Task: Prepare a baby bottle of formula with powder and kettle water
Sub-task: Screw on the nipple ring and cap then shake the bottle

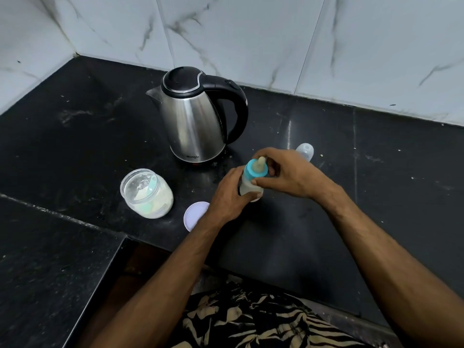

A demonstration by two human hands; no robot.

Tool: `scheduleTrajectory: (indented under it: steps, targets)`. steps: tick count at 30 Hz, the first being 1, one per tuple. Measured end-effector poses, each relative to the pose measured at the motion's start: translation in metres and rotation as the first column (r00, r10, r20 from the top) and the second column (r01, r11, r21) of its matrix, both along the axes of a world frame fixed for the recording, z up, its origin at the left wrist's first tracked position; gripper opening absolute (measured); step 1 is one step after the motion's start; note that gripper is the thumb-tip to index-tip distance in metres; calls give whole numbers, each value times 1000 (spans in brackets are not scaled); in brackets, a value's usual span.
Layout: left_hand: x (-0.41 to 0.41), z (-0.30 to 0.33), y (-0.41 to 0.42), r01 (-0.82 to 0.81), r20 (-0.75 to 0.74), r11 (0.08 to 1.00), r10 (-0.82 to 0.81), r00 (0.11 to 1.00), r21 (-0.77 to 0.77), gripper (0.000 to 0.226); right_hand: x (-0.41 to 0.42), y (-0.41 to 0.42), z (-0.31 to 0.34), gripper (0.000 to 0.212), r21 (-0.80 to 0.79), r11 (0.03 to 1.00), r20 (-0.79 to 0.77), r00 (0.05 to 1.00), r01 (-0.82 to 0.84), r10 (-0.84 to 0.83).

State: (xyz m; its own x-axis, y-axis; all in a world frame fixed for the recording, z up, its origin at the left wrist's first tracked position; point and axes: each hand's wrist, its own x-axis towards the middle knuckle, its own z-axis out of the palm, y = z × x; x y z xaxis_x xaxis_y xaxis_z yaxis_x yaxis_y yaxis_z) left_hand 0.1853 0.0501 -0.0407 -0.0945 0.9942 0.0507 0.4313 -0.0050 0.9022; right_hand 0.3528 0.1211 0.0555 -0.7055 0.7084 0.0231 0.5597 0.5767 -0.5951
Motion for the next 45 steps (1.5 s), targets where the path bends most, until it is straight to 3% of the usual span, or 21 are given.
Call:
scheduleTrajectory:
  steps: [3,12,22,24,28,30,45]
  targets:
    - [2,1,2,-3,-14,1000,3,1000,-10,59,4,4,15,41,27,999,-70,997,42,-40]
    - [1,4,0,7,12,1000,-7,1000,-22,61,-4,4,1,50,62,998,83,996,-20,15]
    - [1,4,1,5,-20,1000,-5,1000,-15,60,-6,2,-7,56,124,989,131,986,86,-102]
    - [1,4,1,7,-26,1000,-7,1000,-20,60,-7,-1,-10,56,141,983,84,988,114,-126]
    - [1,2,1,-4,-19,1000,3,1000,-22,60,-4,-6,-14,47,67,968,-171,959,240,-226]
    - [2,2,1,-6,-13,1000,6,1000,-19,61,-1,-7,-16,46,57,966,-199,951,253,-237]
    - [3,6,0,2,-4,999,-3,1000,-39,65,1,-9,-31,61,141,971,-37,981,193,-190]
